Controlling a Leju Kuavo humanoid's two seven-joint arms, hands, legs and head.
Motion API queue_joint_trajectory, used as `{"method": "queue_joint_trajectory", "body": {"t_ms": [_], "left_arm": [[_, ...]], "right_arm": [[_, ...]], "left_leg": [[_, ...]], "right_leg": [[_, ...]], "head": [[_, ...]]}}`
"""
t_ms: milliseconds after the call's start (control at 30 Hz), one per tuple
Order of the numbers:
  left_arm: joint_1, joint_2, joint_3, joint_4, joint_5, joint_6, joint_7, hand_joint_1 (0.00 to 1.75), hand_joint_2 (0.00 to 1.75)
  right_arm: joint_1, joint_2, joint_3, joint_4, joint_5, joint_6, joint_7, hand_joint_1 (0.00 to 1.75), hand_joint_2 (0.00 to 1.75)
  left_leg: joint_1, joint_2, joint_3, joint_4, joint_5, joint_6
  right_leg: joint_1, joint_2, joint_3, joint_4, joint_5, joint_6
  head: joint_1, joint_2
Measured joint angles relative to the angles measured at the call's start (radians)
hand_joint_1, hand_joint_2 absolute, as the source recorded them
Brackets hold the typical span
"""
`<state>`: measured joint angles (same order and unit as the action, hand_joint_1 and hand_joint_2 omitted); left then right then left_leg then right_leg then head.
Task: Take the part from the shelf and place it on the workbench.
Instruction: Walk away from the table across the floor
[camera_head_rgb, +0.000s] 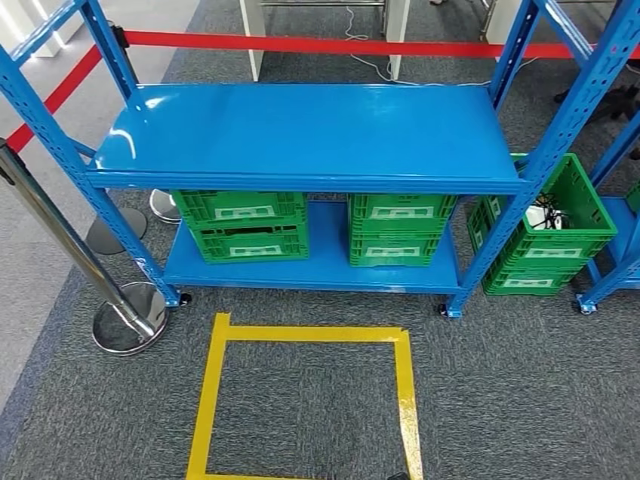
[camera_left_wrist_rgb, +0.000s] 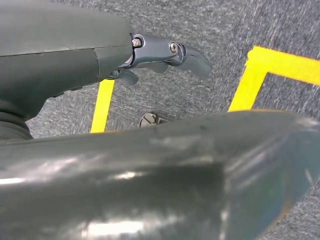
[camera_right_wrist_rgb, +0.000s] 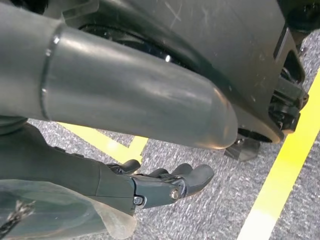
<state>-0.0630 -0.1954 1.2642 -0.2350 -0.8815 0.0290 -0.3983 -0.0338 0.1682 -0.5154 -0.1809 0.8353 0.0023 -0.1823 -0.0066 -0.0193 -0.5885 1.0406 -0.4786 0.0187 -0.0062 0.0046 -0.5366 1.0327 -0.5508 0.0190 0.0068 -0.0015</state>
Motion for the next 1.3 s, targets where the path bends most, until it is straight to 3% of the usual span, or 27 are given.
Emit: {"method": "queue_joint_trajectory", "body": {"t_ms": [300,400,467,533,600,633,667,700,767,833,900,1000,1100,1133,1167,1200,1267,1300], "left_arm": [[0.000,0.002,0.000,0.000,0.000,0.000,0.000,0.00,0.00],[0.000,0.004,0.000,0.000,0.000,0.000,0.000,0.00,0.00],[0.000,0.004,0.000,0.000,-0.001,0.000,0.000,0.00,0.00],[0.000,0.003,0.000,0.000,-0.001,0.000,-0.001,0.00,0.00],[-0.001,0.003,0.000,0.000,-0.001,0.000,-0.001,0.00,0.00],[0.000,0.003,0.000,0.000,-0.001,0.000,-0.001,0.00,0.00],[0.001,0.003,0.000,0.000,-0.002,0.000,-0.001,0.00,0.00],[0.002,0.002,0.000,0.000,-0.002,-0.001,-0.001,0.00,0.00],[0.002,0.003,0.000,0.000,-0.006,-0.001,-0.001,0.00,0.00],[0.001,0.005,0.000,0.000,-0.008,-0.001,0.000,0.00,0.00],[0.001,0.006,0.000,0.000,-0.008,0.000,0.000,0.00,0.00],[0.000,0.006,0.000,0.000,-0.009,0.000,0.000,0.00,0.00],[-0.001,0.006,0.000,0.000,-0.009,0.000,0.000,0.00,0.00],[0.000,0.006,0.000,0.000,-0.009,0.000,0.000,0.00,0.00],[0.001,0.006,0.000,0.000,-0.009,0.000,0.000,0.00,0.00],[0.002,0.006,0.000,0.000,-0.009,0.000,0.000,0.00,0.00],[0.003,0.006,0.000,0.000,-0.009,0.000,0.000,0.00,0.00],[0.002,0.007,0.000,0.000,-0.009,0.000,0.000,0.00,0.00]], "right_arm": [[0.000,0.000,0.000,0.000,0.000,0.010,-0.002,0.00,0.00],[-0.001,0.002,0.000,0.000,0.000,0.014,-0.005,0.00,0.00],[-0.002,0.003,0.000,0.000,0.000,0.015,-0.007,0.00,0.00],[-0.003,0.003,0.000,-0.001,0.000,0.017,-0.008,0.00,0.00],[-0.003,0.003,0.000,-0.001,0.000,0.017,-0.008,0.00,0.00],[-0.002,0.002,0.000,-0.001,0.000,0.017,-0.008,0.00,0.00],[0.000,0.002,0.000,-0.001,0.000,0.017,-0.008,0.00,0.00],[0.000,0.002,-0.001,-0.001,0.000,0.017,-0.007,0.00,0.00],[0.000,0.002,-0.001,-0.001,0.000,0.017,-0.007,0.00,0.00],[-0.001,0.004,-0.002,-0.001,0.000,0.017,-0.007,0.00,0.00],[-0.001,0.005,-0.002,-0.001,0.000,0.017,-0.007,0.00,0.00],[-0.001,0.005,-0.003,-0.001,0.000,0.016,-0.006,0.00,0.00],[0.000,0.005,-0.004,-0.001,0.000,0.016,-0.006,0.00,0.00],[0.001,0.005,-0.004,-0.001,0.000,0.016,-0.006,0.00,0.00],[0.001,0.005,-0.004,-0.001,0.000,0.016,-0.006,0.00,0.00],[0.001,0.005,-0.004,-0.001,0.000,0.016,-0.006,0.00,0.00],[0.001,0.006,-0.004,-0.001,0.000,0.016,-0.006,0.00,0.00],[0.001,0.006,-0.004,-0.001,0.000,0.016,-0.006,0.00,0.00]], "left_leg": [[-0.001,0.000,0.006,0.000,-0.005,-0.007],[-0.005,0.000,0.009,-0.004,-0.007,0.007],[0.001,0.001,0.028,-0.038,0.005,0.016],[0.008,0.002,0.047,-0.068,0.017,0.020],[0.010,0.004,0.050,-0.073,0.017,0.021],[0.011,0.004,0.051,-0.072,0.015,0.019],[0.014,0.003,0.052,-0.070,0.012,0.015],[0.018,0.002,0.054,-0.067,0.007,0.010],[0.025,0.000,0.057,-0.053,-0.006,-0.008],[0.025,-0.001,0.057,-0.036,-0.021,-0.024],[0.025,-0.002,0.057,-0.030,-0.026,-0.034],[0.028,0.004,0.043,0.008,-0.051,-0.043],[0.028,0.011,-0.051,0.200,-0.139,-0.047],[0.027,0.011,-0.082,0.256,-0.153,-0.045],[0.026,0.011,-0.099,0.279,-0.148,-0.042],[0.024,0.011,-0.096,0.261,-0.121,-0.036],[0.016,0.011,-0.048,0.137,-0.038,-0.015],[0.010,0.013,-0.021,0.073,-0.011,-0.003]], "right_leg": [[-0.001,0.000,0.001,-0.002,-0.004,-0.006],[-0.006,-0.002,0.011,-0.015,0.000,0.004],[-0.003,-0.002,0.013,-0.011,-0.007,0.010],[-0.003,-0.002,-0.020,0.058,-0.048,0.016],[-0.007,-0.002,-0.091,0.183,-0.103,0.026],[-0.010,-0.002,-0.120,0.227,-0.112,0.030],[-0.014,-0.002,-0.130,0.235,-0.099,0.036],[-0.018,-0.003,-0.120,0.202,-0.066,0.041],[-0.025,-0.002,-0.062,0.073,0.008,0.052],[-0.025,0.003,-0.021,-0.002,0.034,0.042],[-0.022,0.006,-0.016,-0.003,0.030,0.019],[-0.023,0.003,-0.015,-0.001,0.029,-0.003],[-0.019,-0.003,-0.011,-0.001,0.024,-0.014],[-0.017,-0.004,-0.010,-0.001,0.022,-0.016],[-0.014,-0.005,-0.007,-0.001,0.019,-0.018],[-0.012,-0.005,-0.002,-0.001,0.016,-0.019],[-0.008,-0.004,0.006,-0.002,0.009,-0.019],[-0.006,-0.005,0.011,-0.003,0.004,-0.016]], "head": [[0.000,0.000],[0.000,0.000],[0.001,0.000],[0.004,0.000],[0.005,0.000],[0.005,0.000],[0.005,0.000],[0.005,0.000],[0.006,0.000],[0.006,0.000],[0.005,0.000],[0.003,0.000],[0.001,0.000],[0.001,0.000],[0.001,0.000],[0.001,0.000],[0.001,0.000],[0.002,0.000]]}}
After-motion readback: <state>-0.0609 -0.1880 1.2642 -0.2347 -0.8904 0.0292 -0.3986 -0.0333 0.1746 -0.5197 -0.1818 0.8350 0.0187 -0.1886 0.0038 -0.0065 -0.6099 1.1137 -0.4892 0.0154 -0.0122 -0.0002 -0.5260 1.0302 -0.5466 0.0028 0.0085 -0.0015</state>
